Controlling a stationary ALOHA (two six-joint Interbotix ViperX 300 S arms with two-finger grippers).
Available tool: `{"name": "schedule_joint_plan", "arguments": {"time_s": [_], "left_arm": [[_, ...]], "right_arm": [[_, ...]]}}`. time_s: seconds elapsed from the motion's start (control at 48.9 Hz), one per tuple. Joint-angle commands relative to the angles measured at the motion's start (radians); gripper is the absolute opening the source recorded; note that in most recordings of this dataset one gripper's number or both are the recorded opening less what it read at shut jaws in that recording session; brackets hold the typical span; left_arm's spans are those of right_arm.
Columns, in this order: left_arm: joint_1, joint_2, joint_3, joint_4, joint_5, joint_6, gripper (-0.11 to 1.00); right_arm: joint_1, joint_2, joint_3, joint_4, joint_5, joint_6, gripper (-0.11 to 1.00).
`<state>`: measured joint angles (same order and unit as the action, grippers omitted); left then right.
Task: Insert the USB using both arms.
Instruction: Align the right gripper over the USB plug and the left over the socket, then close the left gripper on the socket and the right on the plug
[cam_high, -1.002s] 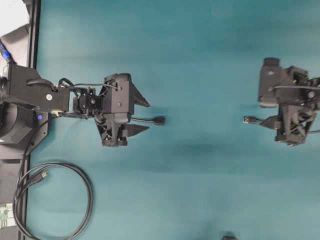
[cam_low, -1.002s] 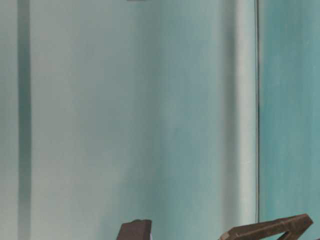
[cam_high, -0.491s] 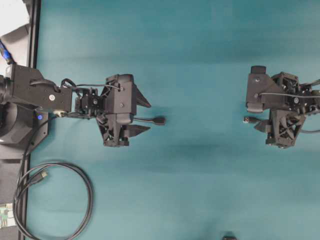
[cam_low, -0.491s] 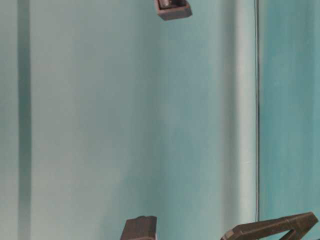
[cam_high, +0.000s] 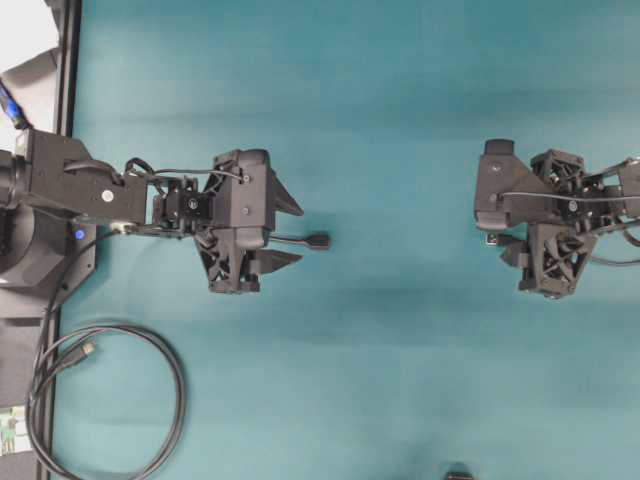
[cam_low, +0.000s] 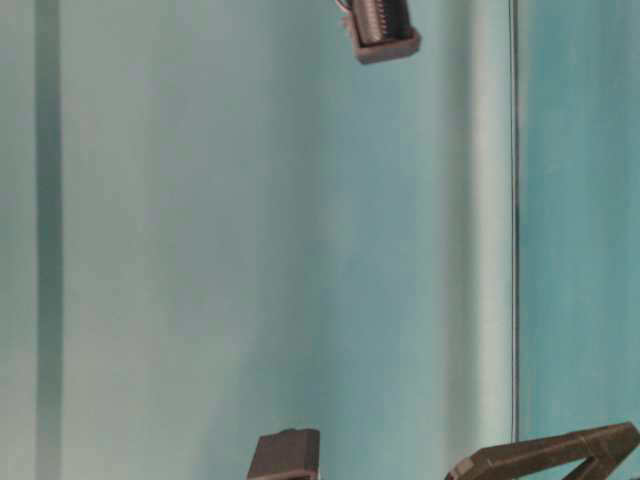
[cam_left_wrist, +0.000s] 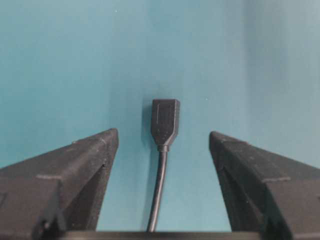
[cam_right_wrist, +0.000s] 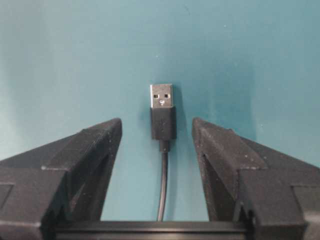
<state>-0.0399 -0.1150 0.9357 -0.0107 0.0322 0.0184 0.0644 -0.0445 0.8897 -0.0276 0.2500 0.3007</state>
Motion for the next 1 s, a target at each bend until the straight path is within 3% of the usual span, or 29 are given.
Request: {"name": "schedule_joint_plan", "arguments": {"time_s": [0.0,0.184,0.756,0.981], "left_arm": [[-0.006,-0.008,-0.017,0.002,-0.009,0.008,0.79],[-0.006,-0.008,-0.017,0.002,-0.005,0.008,0.75],[-0.025,-0.008,-0.020,0.002,0.005,0.002,0.75],[-0.026,-0.006,-0.020,0.002,0.037,0.009,0.75]], "right_arm": [[0.002,0.003,-0.023,-0.003,-0.008,0.000,0.58],[0.002,0.009,-0.020,-0.003,-0.009,0.000,0.48],[0.002,0.067,-0.026,-0.003,-0.002,-0.002,0.45],[0.014,0.067,-0.029,-0.003,0.067,-0.005,0.34]]}}
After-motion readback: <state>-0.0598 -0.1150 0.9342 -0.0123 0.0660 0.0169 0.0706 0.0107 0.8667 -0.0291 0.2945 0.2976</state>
